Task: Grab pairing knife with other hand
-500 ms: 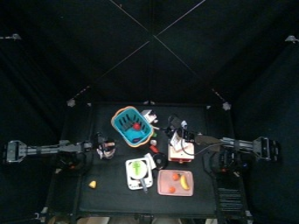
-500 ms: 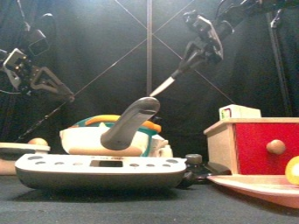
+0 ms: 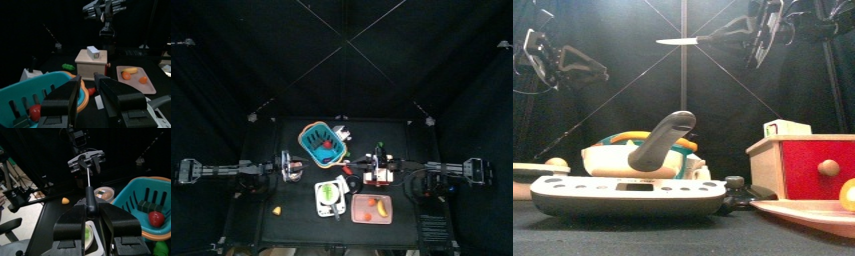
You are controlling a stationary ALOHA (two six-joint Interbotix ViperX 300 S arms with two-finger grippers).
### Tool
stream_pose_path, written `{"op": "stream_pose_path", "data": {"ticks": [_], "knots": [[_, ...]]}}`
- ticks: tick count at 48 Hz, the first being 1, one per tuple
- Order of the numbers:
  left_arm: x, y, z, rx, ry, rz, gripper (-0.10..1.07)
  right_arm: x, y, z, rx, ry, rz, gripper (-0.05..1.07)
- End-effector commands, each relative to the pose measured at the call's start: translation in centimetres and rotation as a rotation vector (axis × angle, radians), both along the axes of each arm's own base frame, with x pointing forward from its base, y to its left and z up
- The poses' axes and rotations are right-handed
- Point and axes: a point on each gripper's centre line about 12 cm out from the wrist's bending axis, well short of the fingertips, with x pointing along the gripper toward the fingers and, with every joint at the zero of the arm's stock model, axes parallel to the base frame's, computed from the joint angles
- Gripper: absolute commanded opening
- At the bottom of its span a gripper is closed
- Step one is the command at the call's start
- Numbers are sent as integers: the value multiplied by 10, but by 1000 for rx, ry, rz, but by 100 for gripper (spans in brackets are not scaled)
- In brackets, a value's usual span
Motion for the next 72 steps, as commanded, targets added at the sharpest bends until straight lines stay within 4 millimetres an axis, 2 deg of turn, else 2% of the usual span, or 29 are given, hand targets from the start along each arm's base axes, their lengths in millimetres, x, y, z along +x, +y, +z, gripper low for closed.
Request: {"op": "stream_pose_path", "data": {"ticks": [1, 12, 25, 33, 49, 72], "knots": [[9, -4, 18, 20, -60, -29, 72, 7, 4, 5, -3, -41, 33, 53], [24, -13, 26, 25, -77, -78, 72, 31, 2, -10, 10, 2, 47, 53], [28, -25, 26, 54, -70, -142, 72, 51, 10, -16, 10, 23, 80, 53], [29, -31, 27, 48, -73, -167, 72, 57, 10, -15, 7, 22, 82, 53], [41, -28, 24, 25, -48, -155, 71, 69, 10, -17, -13, 30, 95, 53], [43, -28, 19, 20, -28, -149, 70, 71, 10, -18, -14, 32, 95, 53]]}}
